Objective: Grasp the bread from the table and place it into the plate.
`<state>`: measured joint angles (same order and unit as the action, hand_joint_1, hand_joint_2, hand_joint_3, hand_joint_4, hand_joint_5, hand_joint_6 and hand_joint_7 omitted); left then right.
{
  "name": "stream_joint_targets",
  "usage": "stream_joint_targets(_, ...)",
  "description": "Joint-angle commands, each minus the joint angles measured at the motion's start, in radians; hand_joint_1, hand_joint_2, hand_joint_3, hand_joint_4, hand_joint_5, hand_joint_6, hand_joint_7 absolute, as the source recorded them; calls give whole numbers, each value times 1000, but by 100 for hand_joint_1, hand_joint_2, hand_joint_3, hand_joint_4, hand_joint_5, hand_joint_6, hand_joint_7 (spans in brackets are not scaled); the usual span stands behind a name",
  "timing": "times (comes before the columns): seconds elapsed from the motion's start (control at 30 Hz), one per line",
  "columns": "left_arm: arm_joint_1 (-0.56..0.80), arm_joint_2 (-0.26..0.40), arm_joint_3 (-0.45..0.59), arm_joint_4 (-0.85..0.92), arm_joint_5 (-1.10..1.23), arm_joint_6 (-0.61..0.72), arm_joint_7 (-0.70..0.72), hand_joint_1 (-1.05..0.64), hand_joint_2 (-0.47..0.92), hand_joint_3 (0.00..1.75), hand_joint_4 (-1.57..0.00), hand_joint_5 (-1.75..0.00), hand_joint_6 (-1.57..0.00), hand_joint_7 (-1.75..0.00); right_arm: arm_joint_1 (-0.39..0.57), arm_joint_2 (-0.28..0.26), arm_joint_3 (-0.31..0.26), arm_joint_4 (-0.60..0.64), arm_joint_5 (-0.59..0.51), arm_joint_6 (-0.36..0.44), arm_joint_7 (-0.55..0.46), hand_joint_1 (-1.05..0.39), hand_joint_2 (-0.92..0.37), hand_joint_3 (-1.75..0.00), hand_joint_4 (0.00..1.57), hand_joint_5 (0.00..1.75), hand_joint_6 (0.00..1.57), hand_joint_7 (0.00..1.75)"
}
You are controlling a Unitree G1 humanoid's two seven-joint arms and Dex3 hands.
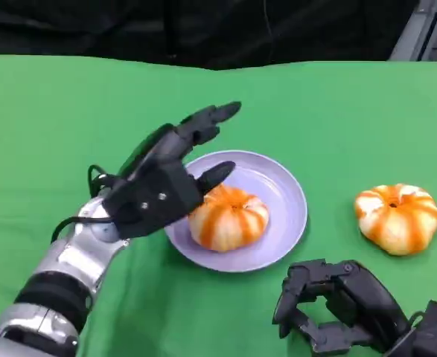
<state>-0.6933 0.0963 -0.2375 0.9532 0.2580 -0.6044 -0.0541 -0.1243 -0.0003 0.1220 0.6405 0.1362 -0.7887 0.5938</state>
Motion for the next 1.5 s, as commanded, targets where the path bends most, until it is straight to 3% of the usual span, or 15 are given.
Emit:
stream_joint_targets(0.03,59,1,61,-70,-92,-23,-53,-86,92,66,-48,-3,-33,-2,-1,-10,-10,5,11,1,2,10,-56,-110,92,135,92,109)
stream_joint_targets(0.33,162,-17,140,-122,-191,-182,-76,-79,92,52,-62,-5,-44,-3,-8,-10,-13,26,5,-24,1,8,-57,-107,93,133,93,107)
stream_joint_targets(0.63,248,-2,207,-133,-230,-341,-75,-76,92,50,-66,-3,-44,-1,-15,-7,-10,41,6,-35,1,8,-57,-108,94,133,93,105)
stream_joint_targets(0.9,278,19,235,-145,-231,-357,-81,-79,92,41,-72,-3,-47,-1,-13,-8,-10,38,6,-29,0,9,-58,-108,95,132,93,106)
stream_joint_targets(1.03,361,23,246,-179,-362,-367,-210,-73,92,25,-75,-3,-51,-2,-6,-12,-9,28,6,-30,1,8,-57,-108,95,134,93,107)
stream_joint_targets(1.5,499,-8,274,-215,-415,-412,-273,-72,92,25,-85,-4,-58,-2,-3,-10,-9,23,22,-19,17,10,-57,-108,93,137,93,109)
